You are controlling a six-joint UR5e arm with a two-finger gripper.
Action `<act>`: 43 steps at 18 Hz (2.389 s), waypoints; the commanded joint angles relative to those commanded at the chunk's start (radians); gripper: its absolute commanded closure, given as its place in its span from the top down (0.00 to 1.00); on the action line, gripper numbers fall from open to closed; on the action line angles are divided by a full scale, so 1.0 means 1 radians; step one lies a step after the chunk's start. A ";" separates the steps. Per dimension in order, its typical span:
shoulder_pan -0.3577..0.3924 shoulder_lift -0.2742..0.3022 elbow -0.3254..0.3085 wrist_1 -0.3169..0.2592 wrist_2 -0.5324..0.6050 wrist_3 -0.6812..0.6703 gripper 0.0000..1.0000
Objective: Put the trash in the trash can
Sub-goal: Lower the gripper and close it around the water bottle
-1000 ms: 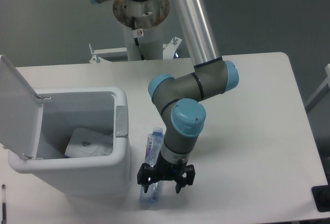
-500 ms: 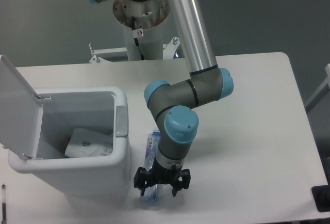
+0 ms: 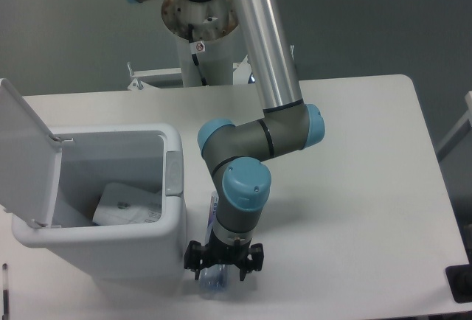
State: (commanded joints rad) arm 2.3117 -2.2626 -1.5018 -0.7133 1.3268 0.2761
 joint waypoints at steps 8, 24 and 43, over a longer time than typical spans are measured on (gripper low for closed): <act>0.002 -0.006 -0.002 0.002 0.023 0.003 0.81; 0.002 -0.002 -0.008 0.002 0.041 0.003 0.66; 0.005 0.021 -0.005 0.000 0.041 0.041 0.60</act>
State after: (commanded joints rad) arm 2.3163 -2.2412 -1.5064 -0.7133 1.3683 0.3175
